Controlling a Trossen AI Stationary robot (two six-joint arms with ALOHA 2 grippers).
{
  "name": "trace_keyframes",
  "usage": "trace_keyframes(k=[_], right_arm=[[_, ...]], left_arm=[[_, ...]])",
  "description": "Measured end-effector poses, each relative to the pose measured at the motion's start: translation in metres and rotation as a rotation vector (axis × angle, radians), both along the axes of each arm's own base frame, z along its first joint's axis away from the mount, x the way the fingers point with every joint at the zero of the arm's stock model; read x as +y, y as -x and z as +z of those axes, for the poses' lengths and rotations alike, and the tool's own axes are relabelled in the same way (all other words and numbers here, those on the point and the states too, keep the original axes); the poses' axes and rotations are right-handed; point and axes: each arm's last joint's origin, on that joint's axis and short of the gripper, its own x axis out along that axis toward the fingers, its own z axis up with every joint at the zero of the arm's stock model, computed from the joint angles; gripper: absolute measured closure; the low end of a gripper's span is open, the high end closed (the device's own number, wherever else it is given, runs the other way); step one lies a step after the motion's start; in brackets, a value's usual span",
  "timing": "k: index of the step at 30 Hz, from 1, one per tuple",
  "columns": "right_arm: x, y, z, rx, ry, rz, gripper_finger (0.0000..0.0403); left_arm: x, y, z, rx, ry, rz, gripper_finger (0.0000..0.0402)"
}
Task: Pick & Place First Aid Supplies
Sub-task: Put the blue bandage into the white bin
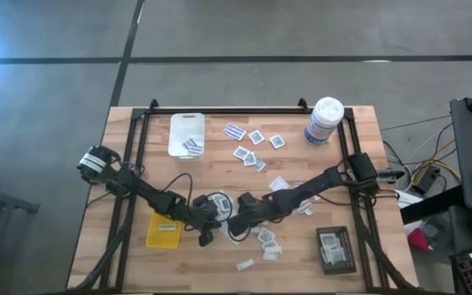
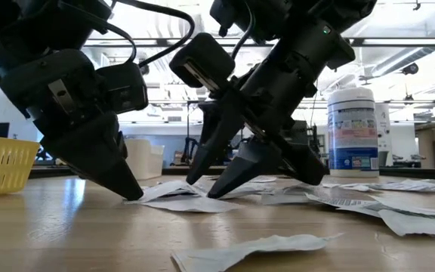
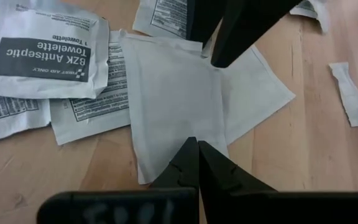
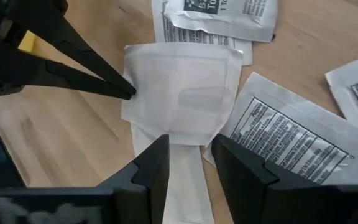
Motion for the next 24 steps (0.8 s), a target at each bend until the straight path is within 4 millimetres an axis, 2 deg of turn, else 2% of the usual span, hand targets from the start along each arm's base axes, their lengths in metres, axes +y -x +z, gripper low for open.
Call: trace_keyframes(k=[13,24], right_arm=[[-0.0050,0.0012,-0.0007,0.028,0.006,0.000,0.0288],[-0.0067,0.0028,-0.0039,0.046,0.034,-0.029,0.0377]], left_arm=[[0.0001,0.0011,-0.0009,0.016,0.041,0.020,0.0401],[-0.0019,-0.0018,0.0023,-0.031,0.051,0.000,0.0401]])
